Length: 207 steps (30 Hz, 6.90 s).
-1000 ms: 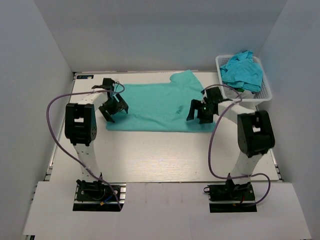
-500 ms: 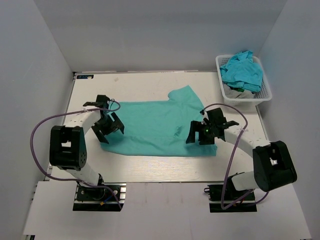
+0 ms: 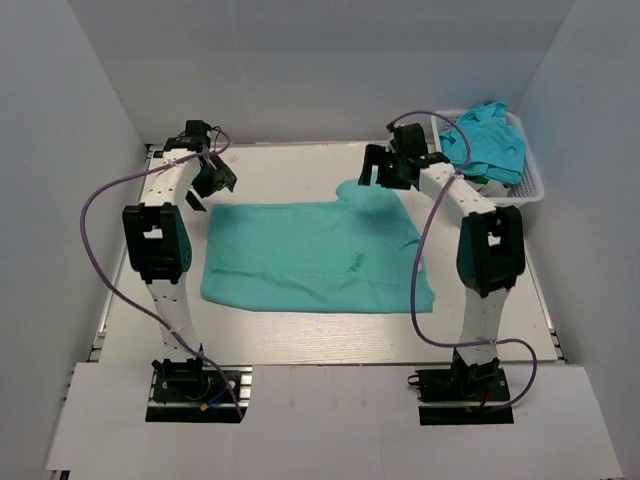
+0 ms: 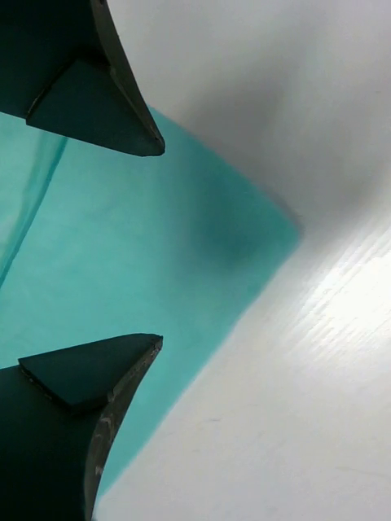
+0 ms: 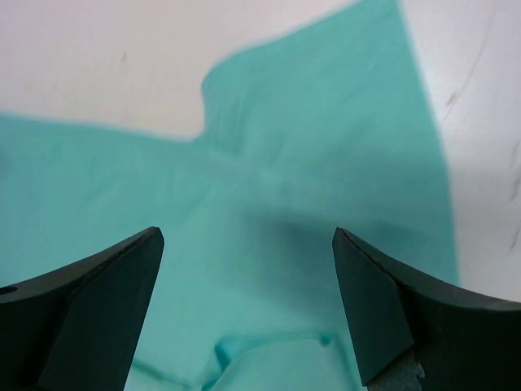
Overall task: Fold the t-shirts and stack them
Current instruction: Fold the flattened tshirt in 1/3 of the way, then grap the side of the flattened tshirt furthest away from the robot with both arms, then fold the other side of the tshirt into a rectangle, then rotate the tshirt 100 degrees
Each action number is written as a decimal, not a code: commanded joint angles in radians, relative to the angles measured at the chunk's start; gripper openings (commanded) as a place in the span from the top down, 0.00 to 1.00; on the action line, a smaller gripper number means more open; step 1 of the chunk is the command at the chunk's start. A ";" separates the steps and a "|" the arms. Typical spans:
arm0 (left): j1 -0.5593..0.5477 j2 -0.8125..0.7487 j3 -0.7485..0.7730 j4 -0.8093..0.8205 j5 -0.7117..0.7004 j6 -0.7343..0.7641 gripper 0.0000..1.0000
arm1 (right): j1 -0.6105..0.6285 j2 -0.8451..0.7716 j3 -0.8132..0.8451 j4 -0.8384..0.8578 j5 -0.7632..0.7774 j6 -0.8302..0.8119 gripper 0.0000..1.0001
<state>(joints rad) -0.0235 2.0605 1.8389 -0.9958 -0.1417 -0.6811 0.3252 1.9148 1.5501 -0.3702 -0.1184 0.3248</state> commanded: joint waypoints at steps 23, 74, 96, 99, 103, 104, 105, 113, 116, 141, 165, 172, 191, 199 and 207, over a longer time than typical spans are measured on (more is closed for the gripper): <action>0.060 0.368 0.278 -0.009 -0.024 0.038 0.48 | -0.058 0.653 0.717 0.037 0.243 -0.151 0.14; 0.040 -0.324 -0.478 0.115 -0.099 0.020 1.00 | 0.136 -0.645 -0.610 0.122 0.319 -0.195 1.00; 0.059 -0.338 -0.483 -0.196 -0.354 -0.109 0.00 | 0.187 -0.937 -0.927 -0.024 -0.055 -0.052 0.10; 0.059 -0.338 -0.435 -0.182 -0.268 -0.081 0.00 | 0.189 -0.912 -0.894 0.092 -0.035 -0.047 0.10; 0.036 -0.329 -0.386 -0.120 -0.141 -0.038 0.00 | 0.187 -0.778 -0.816 0.235 -0.119 -0.023 0.10; 0.036 -0.318 -0.377 -0.087 -0.107 -0.023 0.00 | 0.189 -0.717 -0.768 0.282 -0.148 -0.020 0.10; 0.036 -0.318 -0.377 -0.066 -0.075 -0.014 0.00 | 0.190 -0.650 -0.753 0.299 -0.171 -0.020 0.10; 0.036 -0.267 -0.490 0.105 0.128 0.018 0.00 | 0.239 -0.338 -0.591 0.326 -0.444 0.011 0.10; 0.027 -0.232 -0.535 0.105 0.128 0.006 0.00 | 0.264 -0.275 -0.579 0.314 -0.539 -0.012 0.10; -0.070 -0.313 -0.417 0.012 0.000 0.022 0.00 | 0.259 -0.477 -0.541 -0.205 -0.165 -0.092 0.10; -0.381 -0.438 -0.857 0.080 0.385 -0.161 0.00 | 0.014 0.203 0.003 0.062 -0.465 -0.318 0.10; -0.535 -0.438 -0.652 -0.020 0.540 -0.006 0.00 | 0.003 0.553 0.749 -0.266 -0.296 -0.604 0.10; -0.524 -0.646 -0.431 -0.333 -0.357 -0.270 0.00 | 0.290 -0.065 -0.061 -0.025 -0.507 -0.237 0.10; -0.504 -0.743 -0.546 -0.253 -0.312 -0.255 0.00 | 0.406 0.087 -0.125 -0.036 -0.529 -0.196 0.10; -0.504 -0.761 -0.627 -0.204 -0.251 -0.255 0.00 | 0.394 0.164 -0.143 -0.157 -0.333 -0.190 0.10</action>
<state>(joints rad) -0.5316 1.3209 1.2175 -1.2312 -0.4000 -0.9104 0.7273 2.0563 1.4174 -0.4316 -0.5995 0.1356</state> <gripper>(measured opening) 0.998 0.900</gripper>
